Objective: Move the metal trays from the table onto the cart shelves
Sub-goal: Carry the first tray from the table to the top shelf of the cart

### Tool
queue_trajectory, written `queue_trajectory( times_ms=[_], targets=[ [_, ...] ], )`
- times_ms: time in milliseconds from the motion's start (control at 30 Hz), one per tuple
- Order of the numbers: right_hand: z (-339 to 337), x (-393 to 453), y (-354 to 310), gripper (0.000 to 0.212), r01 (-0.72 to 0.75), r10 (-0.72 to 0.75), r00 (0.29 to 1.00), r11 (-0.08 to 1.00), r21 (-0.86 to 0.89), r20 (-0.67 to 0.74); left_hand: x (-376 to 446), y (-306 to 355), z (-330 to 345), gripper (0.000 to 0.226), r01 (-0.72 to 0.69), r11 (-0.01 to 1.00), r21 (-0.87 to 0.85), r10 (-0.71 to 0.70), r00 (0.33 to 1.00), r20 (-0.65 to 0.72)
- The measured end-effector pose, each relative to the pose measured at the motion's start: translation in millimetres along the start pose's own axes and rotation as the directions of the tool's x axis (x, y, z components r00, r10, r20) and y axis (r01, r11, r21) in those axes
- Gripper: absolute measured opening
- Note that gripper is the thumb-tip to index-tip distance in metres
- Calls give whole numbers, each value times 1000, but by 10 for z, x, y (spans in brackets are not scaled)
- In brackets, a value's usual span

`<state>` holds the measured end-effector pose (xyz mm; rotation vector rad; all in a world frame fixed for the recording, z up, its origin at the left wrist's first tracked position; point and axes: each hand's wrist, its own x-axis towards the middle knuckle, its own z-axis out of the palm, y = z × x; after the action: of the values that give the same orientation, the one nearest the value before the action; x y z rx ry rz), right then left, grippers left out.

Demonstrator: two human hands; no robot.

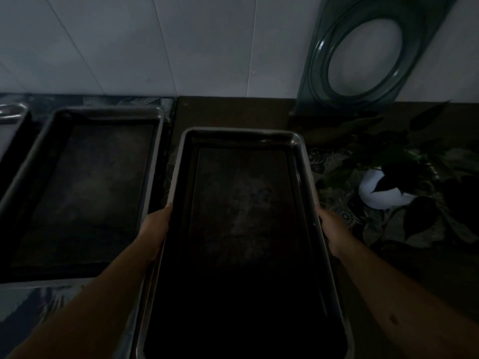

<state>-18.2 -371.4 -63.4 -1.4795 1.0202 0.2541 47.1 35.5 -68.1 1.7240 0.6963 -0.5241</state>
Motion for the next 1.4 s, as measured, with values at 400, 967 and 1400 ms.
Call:
queue_trajectory(
  times_ms=[400,967,1400],
  targets=[
    [-491,-739,-26,33,119,-119,982,993,7,148,-1285,-439,-27,50,-187,981,59,195,961,-198],
    [1745,-1914,467,24,761,-241,565,521,-387,789,-3455,-2882,-1215,31,-126,914,-385,-208,669,-714],
    [3637,-3733,1619,35,901,-33,259,370,-228,965,-4803,-4479,-1936,46,-371,660,-653,-524,395,-754]
  ],
)
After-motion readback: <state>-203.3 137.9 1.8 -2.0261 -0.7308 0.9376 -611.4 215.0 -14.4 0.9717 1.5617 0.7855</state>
